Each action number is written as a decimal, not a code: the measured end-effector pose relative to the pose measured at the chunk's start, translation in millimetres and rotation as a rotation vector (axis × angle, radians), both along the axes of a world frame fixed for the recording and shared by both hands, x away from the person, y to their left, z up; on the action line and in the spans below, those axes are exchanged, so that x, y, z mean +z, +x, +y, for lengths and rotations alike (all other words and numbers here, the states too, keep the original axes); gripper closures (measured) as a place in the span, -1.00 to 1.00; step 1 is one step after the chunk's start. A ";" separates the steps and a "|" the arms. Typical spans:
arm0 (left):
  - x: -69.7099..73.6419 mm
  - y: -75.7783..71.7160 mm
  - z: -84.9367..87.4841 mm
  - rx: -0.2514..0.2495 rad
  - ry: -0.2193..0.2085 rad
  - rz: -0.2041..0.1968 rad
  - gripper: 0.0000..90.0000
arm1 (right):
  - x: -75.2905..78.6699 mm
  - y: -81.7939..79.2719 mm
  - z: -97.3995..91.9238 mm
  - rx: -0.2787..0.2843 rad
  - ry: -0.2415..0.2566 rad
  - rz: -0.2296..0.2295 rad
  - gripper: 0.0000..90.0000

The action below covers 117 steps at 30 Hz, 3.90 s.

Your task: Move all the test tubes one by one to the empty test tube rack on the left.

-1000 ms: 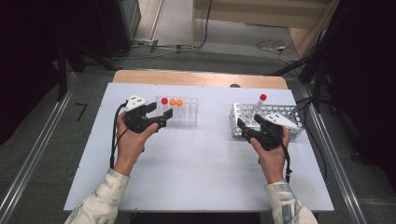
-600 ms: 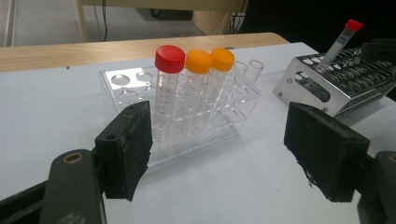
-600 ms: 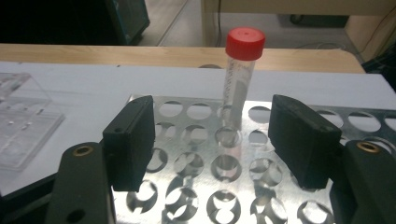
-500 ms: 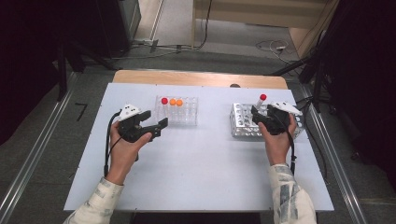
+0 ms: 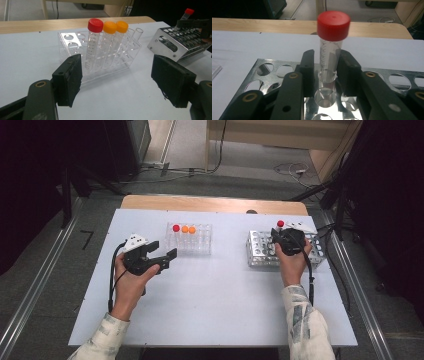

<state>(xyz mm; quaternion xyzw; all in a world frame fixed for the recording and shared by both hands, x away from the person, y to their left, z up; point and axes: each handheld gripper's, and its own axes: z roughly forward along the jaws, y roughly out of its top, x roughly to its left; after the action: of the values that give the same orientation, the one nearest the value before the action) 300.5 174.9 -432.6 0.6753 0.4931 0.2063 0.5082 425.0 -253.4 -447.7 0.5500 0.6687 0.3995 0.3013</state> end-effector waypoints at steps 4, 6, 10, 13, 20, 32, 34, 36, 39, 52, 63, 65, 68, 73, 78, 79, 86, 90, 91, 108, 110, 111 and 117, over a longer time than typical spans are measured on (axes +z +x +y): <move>0.0 -0.4 -1.6 -0.004 0.001 0.000 -0.43 | 1.7 -0.2 -1.7 -0.004 -0.002 -0.002 0.59; 0.4 -0.6 -1.3 -0.002 0.001 -0.001 -0.43 | 5.8 -1.4 -3.6 -0.003 0.008 -0.013 0.59; -0.3 -0.4 -0.6 -0.001 0.003 0.003 -0.44 | 21.3 -6.2 -5.3 0.009 0.019 -0.041 0.59; -0.3 -0.6 -0.6 0.001 0.003 0.001 -0.44 | 34.5 -10.7 -7.2 0.014 0.022 -0.067 0.59; -0.3 -0.4 -1.4 -0.001 0.007 0.000 -0.46 | 54.3 -25.4 -8.9 0.043 0.019 -0.103 0.59; -0.1 -1.2 -3.0 -0.010 0.016 -0.002 -0.46 | 56.2 -64.8 20.5 0.210 0.006 -0.109 0.59; 0.0 -1.4 -3.8 -0.011 0.016 -0.002 -0.46 | 55.3 -70.3 28.3 0.244 0.009 -0.108 0.59; 0.2 -1.7 -4.5 -0.013 0.015 -0.001 -0.46 | 52.7 -75.0 37.2 0.271 0.005 -0.100 0.59; 0.6 -2.2 -5.1 -0.016 0.014 -0.005 -0.46 | 48.2 -81.5 51.6 0.319 0.007 -0.093 0.59; 6.0 -7.3 -10.7 -0.047 0.000 -0.031 -0.39 | 19.5 -95.9 125.5 0.497 -0.009 -0.027 0.59; 12.3 -14.8 -24.0 -0.126 -0.009 -0.085 -0.24 | 3.9 -106.0 177.0 0.599 0.001 0.013 0.59; 12.1 -15.7 -27.4 -0.142 -0.007 -0.094 -0.20 | 2.7 -107.9 184.8 0.615 0.004 0.019 0.59; 11.7 -16.5 -31.6 -0.166 0.000 -0.100 -0.18 | 0.9 -110.4 195.0 0.634 0.004 0.023 0.59; 9.7 -16.9 -36.9 -0.187 0.031 -0.105 0.01 | 0.7 -113.9 206.1 0.665 0.001 0.024 0.59; 7.7 -16.6 -38.6 -0.189 0.056 -0.113 0.20 | 1.5 -117.0 210.5 0.681 -0.003 0.026 0.59; 7.4 -16.5 -39.0 -0.191 0.057 -0.111 0.25 | 1.2 -117.5 210.7 0.684 -0.004 0.027 0.59; 6.1 -16.3 -40.7 -0.203 0.075 -0.095 0.42 | 1.7 -119.1 211.1 0.691 -0.001 0.024 0.59; 6.1 -16.3 -41.4 -0.203 0.078 -0.092 0.54 | 1.9 -119.1 210.6 0.691 -0.005 0.024 0.58; 6.3 -16.2 -41.2 -0.200 0.080 -0.092 0.55 | 1.8 -119.3 210.6 0.690 -0.006 0.024 0.58; 16.0 -15.5 -33.0 -0.155 0.063 -0.077 0.57 | 9.2 -124.8 159.3 0.605 0.042 0.007 -0.44; 17.7 -14.7 -31.2 -0.148 0.060 -0.079 0.57 | 11.0 -126.0 146.3 0.586 0.035 -0.003 -0.46; 18.6 -14.4 -29.9 -0.143 0.058 -0.079 0.57 | 11.7 -126.8 139.4 0.576 0.032 -0.005 -0.46; 21.0 -11.7 -21.6 -0.109 0.046 -0.073 0.57 | 10.4 -128.2 99.2 0.515 0.032 -0.010 -0.48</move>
<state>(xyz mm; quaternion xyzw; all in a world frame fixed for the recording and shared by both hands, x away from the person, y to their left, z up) 288.8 153.3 -411.7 0.7045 0.4319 0.2142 0.5208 296.8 -154.2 -437.2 0.3643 0.7789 0.4762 0.1840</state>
